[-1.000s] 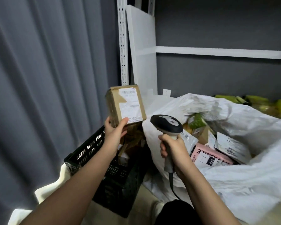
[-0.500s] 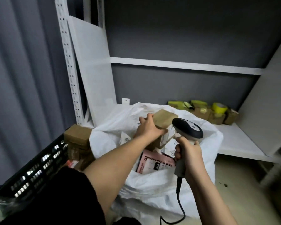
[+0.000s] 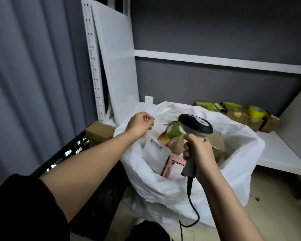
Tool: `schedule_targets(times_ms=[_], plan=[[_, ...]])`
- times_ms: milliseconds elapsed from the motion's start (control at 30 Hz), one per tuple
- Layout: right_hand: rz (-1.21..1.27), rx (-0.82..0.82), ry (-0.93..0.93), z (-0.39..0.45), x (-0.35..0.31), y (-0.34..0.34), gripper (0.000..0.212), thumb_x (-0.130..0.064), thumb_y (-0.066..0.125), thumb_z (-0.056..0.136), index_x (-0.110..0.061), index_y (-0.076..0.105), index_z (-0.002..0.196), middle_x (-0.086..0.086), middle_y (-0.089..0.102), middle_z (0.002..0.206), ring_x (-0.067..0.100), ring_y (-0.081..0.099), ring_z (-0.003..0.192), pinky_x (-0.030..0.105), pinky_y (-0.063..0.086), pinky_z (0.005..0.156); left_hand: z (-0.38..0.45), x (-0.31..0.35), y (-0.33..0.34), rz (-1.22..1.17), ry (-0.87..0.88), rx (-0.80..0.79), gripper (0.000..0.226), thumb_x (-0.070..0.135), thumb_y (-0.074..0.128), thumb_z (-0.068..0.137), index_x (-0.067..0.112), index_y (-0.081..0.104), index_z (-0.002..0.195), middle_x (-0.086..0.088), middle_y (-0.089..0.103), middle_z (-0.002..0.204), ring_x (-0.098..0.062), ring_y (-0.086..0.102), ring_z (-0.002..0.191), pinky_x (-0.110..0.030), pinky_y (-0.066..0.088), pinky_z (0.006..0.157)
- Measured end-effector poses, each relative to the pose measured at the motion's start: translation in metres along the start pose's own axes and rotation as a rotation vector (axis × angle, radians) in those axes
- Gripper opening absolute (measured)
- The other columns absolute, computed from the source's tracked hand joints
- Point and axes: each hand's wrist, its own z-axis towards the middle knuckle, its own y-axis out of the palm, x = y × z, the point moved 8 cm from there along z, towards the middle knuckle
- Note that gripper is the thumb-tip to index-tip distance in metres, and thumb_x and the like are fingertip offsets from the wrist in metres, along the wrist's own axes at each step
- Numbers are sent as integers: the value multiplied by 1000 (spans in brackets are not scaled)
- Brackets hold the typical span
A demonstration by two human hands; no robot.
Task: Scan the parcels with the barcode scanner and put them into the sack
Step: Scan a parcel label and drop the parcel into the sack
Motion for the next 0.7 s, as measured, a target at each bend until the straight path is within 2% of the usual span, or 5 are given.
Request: schedule_targets(times_ms=[167, 367, 433, 533, 700], plan=[[7, -348, 67, -24, 27, 127, 14, -5, 57, 91, -10, 45, 95, 0, 43, 46, 13, 34, 35, 21, 28, 40, -3, -73, -139, 112, -94, 227, 16, 23, 61, 85, 27, 62, 69, 6, 68, 67, -19, 67, 68, -31, 55, 74], [-60, -552, 192, -25, 115, 241, 14, -5, 59, 89, -6, 46, 96, 2, 42, 47, 13, 34, 36, 21, 28, 38, -21, -217, -213, 286, -390, 185, 5, 25, 62, 88, 21, 59, 89, -4, 67, 93, -28, 64, 94, -35, 51, 87], [-122, -535, 242, -12, 154, 264, 15, -6, 61, 88, -6, 47, 94, 3, 44, 48, 12, 36, 35, 21, 29, 37, -20, -261, -217, 360, -478, 121, 29, 31, 64, 87, 19, 55, 113, -2, 63, 108, -24, 60, 102, -29, 46, 87], [-178, -470, 294, 14, 203, 287, 23, -7, 63, 88, -7, 44, 101, 2, 47, 50, 11, 38, 34, 20, 30, 36, -10, -317, -200, 358, -559, -29, 69, 39, 71, 82, 12, 40, 137, -10, 54, 130, -28, 55, 115, -39, 45, 99], [-272, -349, 319, 66, 256, 297, 28, -10, 65, 87, -6, 44, 105, 6, 51, 60, 10, 42, 36, 22, 34, 38, 25, -379, -135, 571, -443, -305, 102, 38, 75, 76, 20, 10, 152, -16, 15, 153, -36, 25, 139, -44, 29, 113]])
